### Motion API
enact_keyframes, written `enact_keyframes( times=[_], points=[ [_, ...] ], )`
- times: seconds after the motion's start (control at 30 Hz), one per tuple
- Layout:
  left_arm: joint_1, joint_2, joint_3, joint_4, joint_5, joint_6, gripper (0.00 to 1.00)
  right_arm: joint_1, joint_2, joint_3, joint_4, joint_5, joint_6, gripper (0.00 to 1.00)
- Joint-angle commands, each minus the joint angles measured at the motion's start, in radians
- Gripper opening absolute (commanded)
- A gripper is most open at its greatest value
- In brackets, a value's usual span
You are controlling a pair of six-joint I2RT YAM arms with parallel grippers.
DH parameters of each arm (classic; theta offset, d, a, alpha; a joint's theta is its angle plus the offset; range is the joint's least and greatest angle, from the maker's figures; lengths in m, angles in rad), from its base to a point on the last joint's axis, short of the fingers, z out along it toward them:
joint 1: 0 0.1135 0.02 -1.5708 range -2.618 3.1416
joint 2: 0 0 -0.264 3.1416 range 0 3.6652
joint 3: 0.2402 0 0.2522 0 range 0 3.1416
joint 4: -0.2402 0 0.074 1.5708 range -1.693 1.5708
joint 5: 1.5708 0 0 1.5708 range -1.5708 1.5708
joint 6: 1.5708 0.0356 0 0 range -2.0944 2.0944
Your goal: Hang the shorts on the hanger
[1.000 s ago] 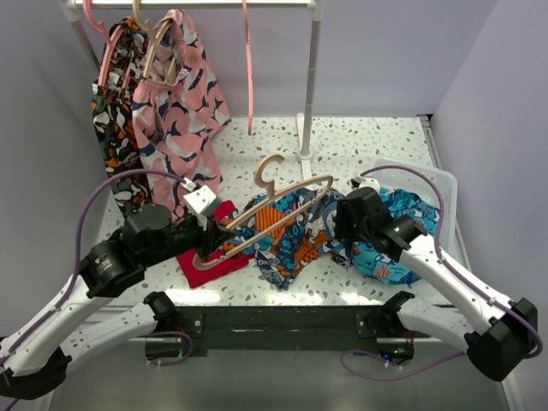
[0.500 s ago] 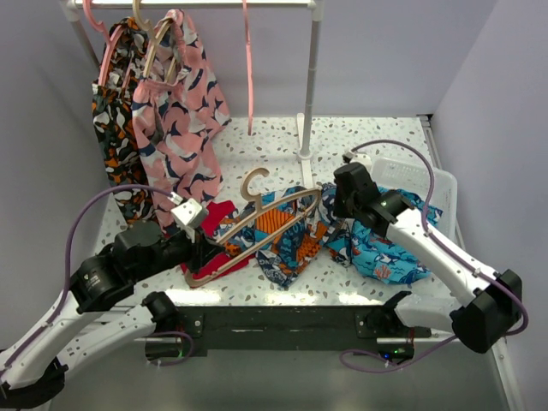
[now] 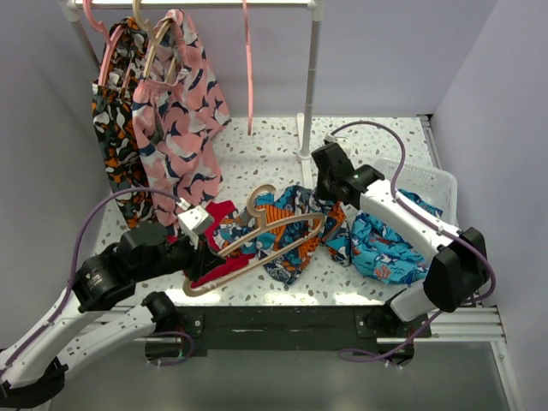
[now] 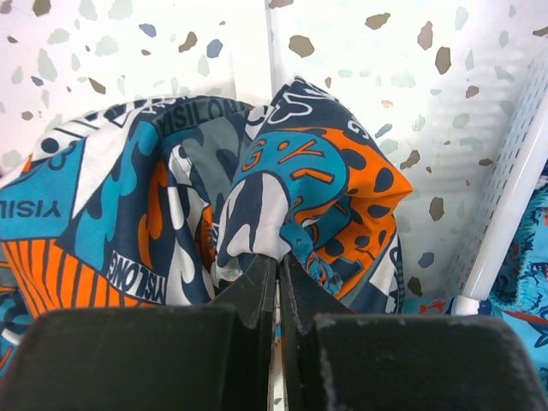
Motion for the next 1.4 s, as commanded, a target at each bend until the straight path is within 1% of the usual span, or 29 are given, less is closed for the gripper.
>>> enact_keyframes(
  times=[0.0, 0.13, 0.3, 0.53, 0.7, 0.8, 1.0, 1.03, 1.07, 1.13, 1.17, 1.23, 1.27, 1.3, 1.37],
  points=[
    [-0.005, 0.013, 0.044, 0.014, 0.031, 0.006, 0.0, -0.003, -0.001, 0.077, 0.008, 0.024, 0.025, 0.0],
    [-0.005, 0.024, 0.035, 0.049, 0.046, 0.006, 0.0, -0.003, -0.011, 0.073, 0.013, 0.012, 0.035, 0.0],
    [-0.007, 0.028, 0.021, 0.109, -0.015, 0.005, 0.0, -0.003, -0.029, 0.065, 0.01, 0.007, 0.037, 0.0],
    [-0.007, 0.034, 0.017, 0.181, -0.082, -0.017, 0.0, -0.002, -0.066, 0.007, 0.031, -0.008, 0.041, 0.0],
    [-0.005, 0.053, 0.02, 0.172, -0.135, -0.02, 0.0, -0.003, -0.081, -0.02, 0.034, -0.005, 0.045, 0.0],
    [-0.005, 0.056, 0.026, 0.166, -0.155, -0.015, 0.0, -0.003, -0.084, -0.018, 0.031, 0.007, 0.045, 0.0],
    [-0.007, 0.074, 0.033, 0.123, -0.239, -0.009, 0.0, -0.003, -0.069, -0.003, 0.028, 0.01, 0.052, 0.0],
    [-0.007, 0.076, 0.029, 0.118, -0.25, -0.008, 0.0, -0.003, -0.069, -0.003, 0.028, 0.012, 0.057, 0.02],
    [-0.005, 0.079, 0.027, 0.12, -0.253, -0.006, 0.0, -0.003, -0.066, -0.003, 0.03, 0.012, 0.058, 0.09],
    [-0.005, 0.084, 0.029, 0.121, -0.253, -0.003, 0.0, -0.005, -0.069, -0.004, 0.037, 0.007, 0.058, 0.17],
    [-0.005, 0.09, 0.027, 0.121, -0.259, -0.003, 0.0, -0.006, -0.074, -0.004, 0.04, 0.006, 0.058, 0.24],
    [-0.005, 0.097, 0.032, 0.123, -0.267, -0.003, 0.0, -0.008, -0.08, 0.0, 0.045, -0.002, 0.058, 0.32],
    [-0.007, 0.106, 0.033, 0.124, -0.268, -0.003, 0.0, -0.008, -0.086, 0.002, 0.042, -0.004, 0.058, 0.41],
    [-0.007, 0.11, 0.032, 0.125, -0.271, -0.003, 0.0, -0.008, -0.1, 0.0, 0.04, -0.004, 0.058, 0.44],
    [-0.005, 0.117, 0.03, 0.126, -0.28, -0.003, 0.0, -0.008, -0.116, -0.006, 0.034, -0.008, 0.054, 0.47]
  ],
)
